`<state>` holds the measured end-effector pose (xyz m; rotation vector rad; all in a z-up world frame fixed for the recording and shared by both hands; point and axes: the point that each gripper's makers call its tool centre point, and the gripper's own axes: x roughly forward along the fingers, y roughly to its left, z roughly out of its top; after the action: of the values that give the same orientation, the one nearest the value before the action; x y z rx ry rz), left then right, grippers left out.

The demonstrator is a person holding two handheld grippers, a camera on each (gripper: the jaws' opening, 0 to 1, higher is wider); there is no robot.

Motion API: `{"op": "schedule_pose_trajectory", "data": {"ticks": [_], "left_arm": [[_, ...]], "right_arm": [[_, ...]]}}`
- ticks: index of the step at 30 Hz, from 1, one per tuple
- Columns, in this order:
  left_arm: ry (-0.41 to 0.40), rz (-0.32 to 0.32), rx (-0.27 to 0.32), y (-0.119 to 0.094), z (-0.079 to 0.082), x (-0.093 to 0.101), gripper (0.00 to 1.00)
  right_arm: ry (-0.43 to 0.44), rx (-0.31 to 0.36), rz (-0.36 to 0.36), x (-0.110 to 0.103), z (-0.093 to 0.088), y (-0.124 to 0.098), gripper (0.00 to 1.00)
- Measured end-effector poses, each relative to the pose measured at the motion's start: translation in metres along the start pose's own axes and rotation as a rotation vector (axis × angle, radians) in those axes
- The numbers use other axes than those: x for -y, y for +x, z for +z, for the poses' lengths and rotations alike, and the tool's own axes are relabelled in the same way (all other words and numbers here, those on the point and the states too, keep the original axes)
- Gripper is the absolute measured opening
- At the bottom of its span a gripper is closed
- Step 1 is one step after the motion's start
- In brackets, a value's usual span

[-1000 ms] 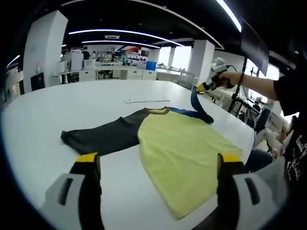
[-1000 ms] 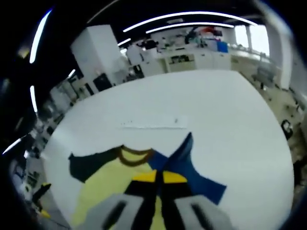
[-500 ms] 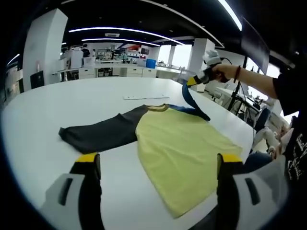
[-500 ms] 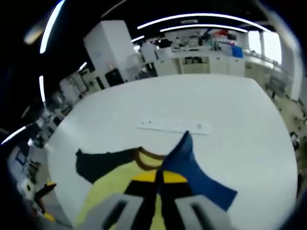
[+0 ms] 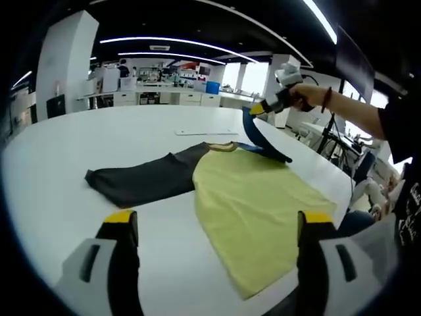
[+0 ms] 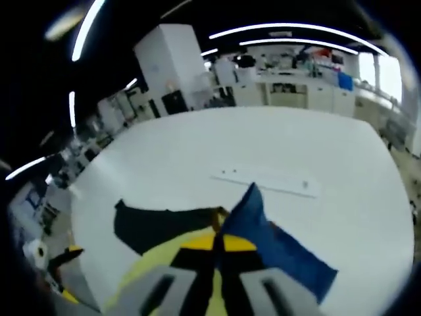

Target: Fold the garment on the visible template until the final outline fits inside the template.

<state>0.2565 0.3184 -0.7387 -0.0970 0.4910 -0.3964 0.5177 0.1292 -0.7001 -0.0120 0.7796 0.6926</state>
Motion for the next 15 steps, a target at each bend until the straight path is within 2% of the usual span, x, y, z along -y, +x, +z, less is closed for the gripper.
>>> {"op": "schedule_pose_trajectory", "data": {"ticks": [6, 15], "left_arm": [[0.008, 0.006, 0.001, -0.001, -0.001, -0.001, 0.99], [0.003, 0.023, -0.003, -0.005, -0.003, -0.006, 0.99]], "right_arm": [[-0.03, 0.024, 0.059, -0.024, 0.001, 0.01, 0.0], [-0.147, -0.008, 0.107, -0.051, -0.012, 0.019, 0.0]]}}
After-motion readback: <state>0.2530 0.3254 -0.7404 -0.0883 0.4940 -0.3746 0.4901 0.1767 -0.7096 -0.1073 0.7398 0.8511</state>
